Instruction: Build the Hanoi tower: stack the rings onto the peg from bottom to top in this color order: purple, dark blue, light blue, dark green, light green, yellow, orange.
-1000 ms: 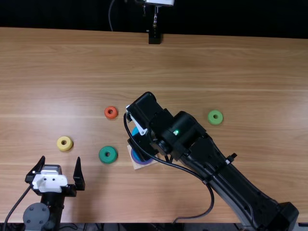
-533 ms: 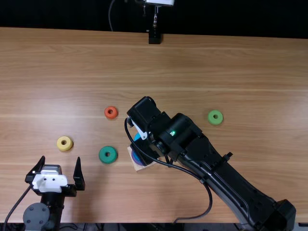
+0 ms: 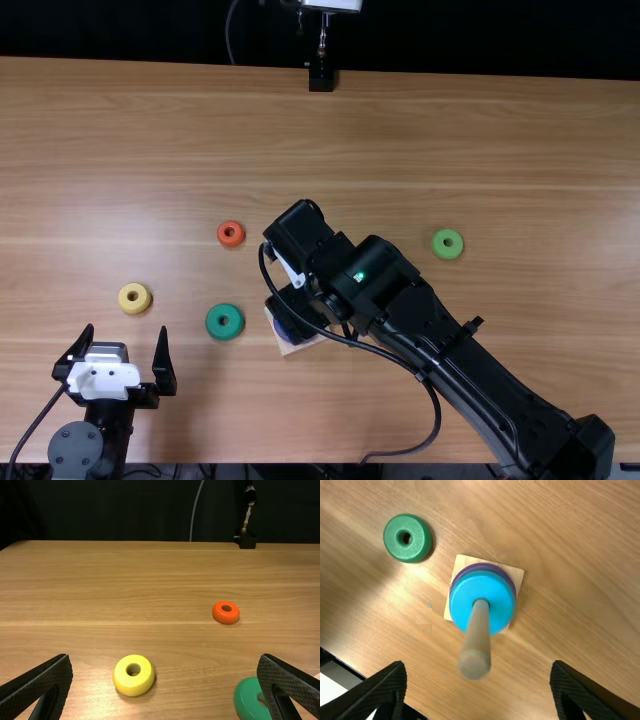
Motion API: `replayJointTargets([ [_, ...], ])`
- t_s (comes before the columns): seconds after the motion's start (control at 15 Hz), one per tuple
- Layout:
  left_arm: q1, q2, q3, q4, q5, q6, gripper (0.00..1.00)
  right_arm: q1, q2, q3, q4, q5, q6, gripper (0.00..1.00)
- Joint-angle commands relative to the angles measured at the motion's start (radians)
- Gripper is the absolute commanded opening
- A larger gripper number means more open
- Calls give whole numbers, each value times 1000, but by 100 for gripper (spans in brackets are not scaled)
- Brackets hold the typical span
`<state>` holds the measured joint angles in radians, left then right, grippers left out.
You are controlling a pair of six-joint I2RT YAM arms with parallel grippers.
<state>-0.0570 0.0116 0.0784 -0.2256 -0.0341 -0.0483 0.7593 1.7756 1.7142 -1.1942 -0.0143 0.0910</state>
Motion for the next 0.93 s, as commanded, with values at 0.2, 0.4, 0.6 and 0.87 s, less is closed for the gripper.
replayJointTargets([
  [0.2, 8, -12, -49, -15, -5, 15, 100, 0, 10, 91, 142, 5, 62, 100],
  [0.4, 8, -12, -49, -17, -5, 15, 100, -124, -1, 78, 262, 11, 154, 100],
  [0.6, 9, -12, -49, -17, -5, 15, 100, -279, -154, -44, 398, 12, 141, 100],
  [0.87, 8, -12, -49, -17, -5, 15, 100, -453, -486, -475, 829, 7, 126, 100],
])
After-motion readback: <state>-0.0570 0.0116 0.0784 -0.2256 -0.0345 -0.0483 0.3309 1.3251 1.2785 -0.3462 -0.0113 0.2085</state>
